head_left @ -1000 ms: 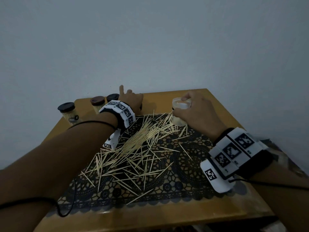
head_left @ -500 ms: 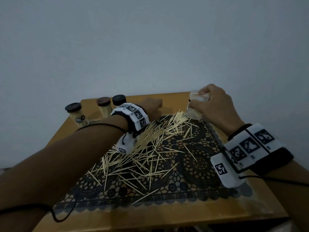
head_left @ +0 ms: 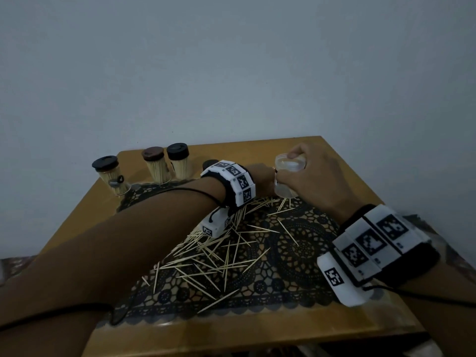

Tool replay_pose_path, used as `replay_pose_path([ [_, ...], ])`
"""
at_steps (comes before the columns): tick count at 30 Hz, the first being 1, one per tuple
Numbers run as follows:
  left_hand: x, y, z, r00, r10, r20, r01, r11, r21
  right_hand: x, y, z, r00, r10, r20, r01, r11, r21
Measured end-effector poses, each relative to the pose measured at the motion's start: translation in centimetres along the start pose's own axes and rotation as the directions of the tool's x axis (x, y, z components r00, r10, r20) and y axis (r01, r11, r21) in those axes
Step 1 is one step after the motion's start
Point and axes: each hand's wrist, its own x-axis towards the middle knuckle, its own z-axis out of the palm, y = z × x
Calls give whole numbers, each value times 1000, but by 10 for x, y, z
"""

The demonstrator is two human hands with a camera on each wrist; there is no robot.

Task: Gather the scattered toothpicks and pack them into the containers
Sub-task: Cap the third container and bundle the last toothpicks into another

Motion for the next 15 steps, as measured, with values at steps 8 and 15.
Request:
replay_pose_path([
  [8, -46, -25, 5, 988, 154, -1, -150, 962, 229, 6, -2, 15, 997, -35, 74, 41, 996, -81],
  [15, -74, -34, 9, 984, 135, -114, -124, 987, 97, 7, -7, 31, 997, -48, 64, 53, 995, -83],
])
